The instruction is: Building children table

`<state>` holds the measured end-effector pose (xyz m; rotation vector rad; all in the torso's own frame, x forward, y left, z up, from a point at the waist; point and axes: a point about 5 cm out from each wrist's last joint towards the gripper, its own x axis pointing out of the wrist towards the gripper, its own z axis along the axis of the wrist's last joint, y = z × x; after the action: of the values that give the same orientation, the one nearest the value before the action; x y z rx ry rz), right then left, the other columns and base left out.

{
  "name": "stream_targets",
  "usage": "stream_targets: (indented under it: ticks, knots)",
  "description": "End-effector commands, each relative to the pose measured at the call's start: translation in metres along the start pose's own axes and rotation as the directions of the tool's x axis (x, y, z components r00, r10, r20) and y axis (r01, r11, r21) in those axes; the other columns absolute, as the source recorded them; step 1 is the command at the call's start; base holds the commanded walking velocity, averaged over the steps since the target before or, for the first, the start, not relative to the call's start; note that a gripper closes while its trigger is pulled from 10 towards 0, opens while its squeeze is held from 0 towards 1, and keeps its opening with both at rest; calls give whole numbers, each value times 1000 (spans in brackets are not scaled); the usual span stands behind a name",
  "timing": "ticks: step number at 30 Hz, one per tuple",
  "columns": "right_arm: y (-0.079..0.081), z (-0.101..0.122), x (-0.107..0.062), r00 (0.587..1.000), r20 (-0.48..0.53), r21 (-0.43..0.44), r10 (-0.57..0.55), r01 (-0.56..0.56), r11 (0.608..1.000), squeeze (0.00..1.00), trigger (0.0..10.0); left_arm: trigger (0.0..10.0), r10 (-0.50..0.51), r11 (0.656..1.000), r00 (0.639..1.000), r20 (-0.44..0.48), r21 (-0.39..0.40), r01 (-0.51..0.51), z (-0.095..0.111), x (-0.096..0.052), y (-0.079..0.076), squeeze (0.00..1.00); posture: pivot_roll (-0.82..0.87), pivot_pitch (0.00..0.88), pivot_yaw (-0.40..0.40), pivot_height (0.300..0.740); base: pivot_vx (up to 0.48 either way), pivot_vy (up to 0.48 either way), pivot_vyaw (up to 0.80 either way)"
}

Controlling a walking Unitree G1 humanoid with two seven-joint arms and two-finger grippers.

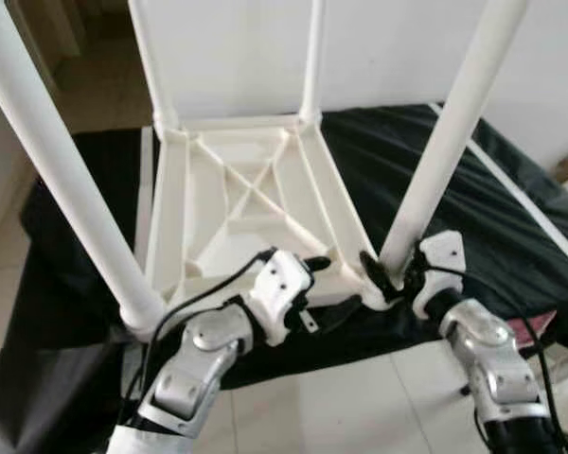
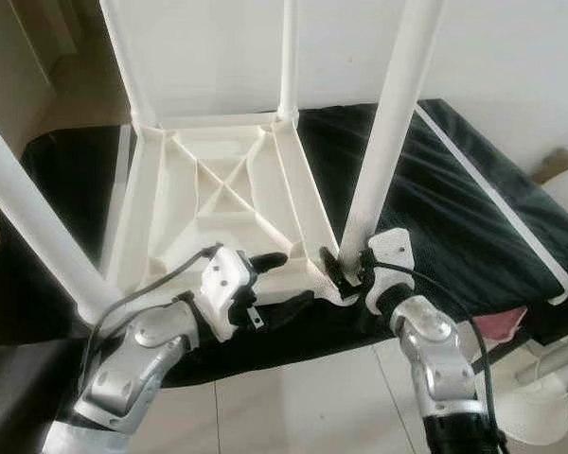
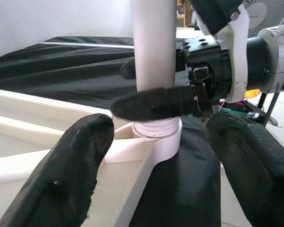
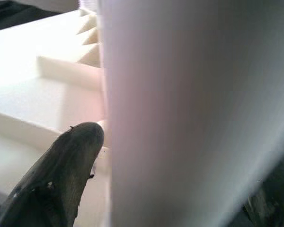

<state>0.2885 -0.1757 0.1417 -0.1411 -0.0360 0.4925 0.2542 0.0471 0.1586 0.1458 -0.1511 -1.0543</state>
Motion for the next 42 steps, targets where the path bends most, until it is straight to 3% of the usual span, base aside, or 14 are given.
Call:
stream_targets:
  ticks: [1, 7, 8, 12, 13, 20, 21, 29, 42]
  knots:
    - [2, -4, 4, 997, -17, 2, 71, -71, 998, 0, 10000, 10000, -22, 1000, 1000, -1, 7, 22, 0, 2, -3, 0, -16, 56, -38, 740, 0, 0, 0]
    - [3, -7, 10, 992, -28, -20, 125, -125, 992, 0, 10000, 10000, -23, 1000, 1000, 0, 11, 23, 1, 3, -3, 0, -11, 56, -39, 740, 0, 0, 0]
    - [4, -9, 12, 986, -40, -11, 162, -163, 987, 0, 1961, 10000, -23, 1000, 1000, -1, 16, 23, 1, 3, -3, 0, -4, 57, -43, 740, 0, 0, 0]
    - [5, -10, 13, 984, -44, -5, 175, -176, 984, 0, 1961, 10000, -23, 1000, 1000, -1, 17, 23, 1, 3, -3, 0, -4, 57, -43, 740, 0, 0, 0]
    - [5, -11, 13, 982, -48, -1, 180, -181, 984, 0, 0, 10000, -22, 1000, 1000, -2, 17, 22, 1, 2, -3, 0, -4, 57, -43, 740, 0, 0, 0]
    - [3, -13, 11, 980, -49, 17, 195, -194, 981, 0, 0, 10000, -18, 1000, 1000, -3, 16, 18, 1, 2, -4, 0, -3, 60, -48, 740, 0, 0, 0]
    - [2, -14, 10, 980, -49, 26, 195, -194, 981, 0, 10000, 10000, -19, 1000, 1000, -3, 14, 19, 1, 2, -4, 0, -5, 63, -47, 740, 0, 0, 0]
    - [2, -11, 8, 990, -19, 55, 136, -135, 989, 0, 10000, 10000, -25, 1000, 1000, -4, 12, 25, 1, 2, -5, 0, -15, 67, -46, 740, 0, 0, 0]
    - [6, -4, 5, 997, 21, 114, -68, 66, 991, 0, 10000, 10000, -34, 999, 999, -5, 19, 34, 1, 4, -7, 0, -26, 63, -47, 740, 0, 0, 0]
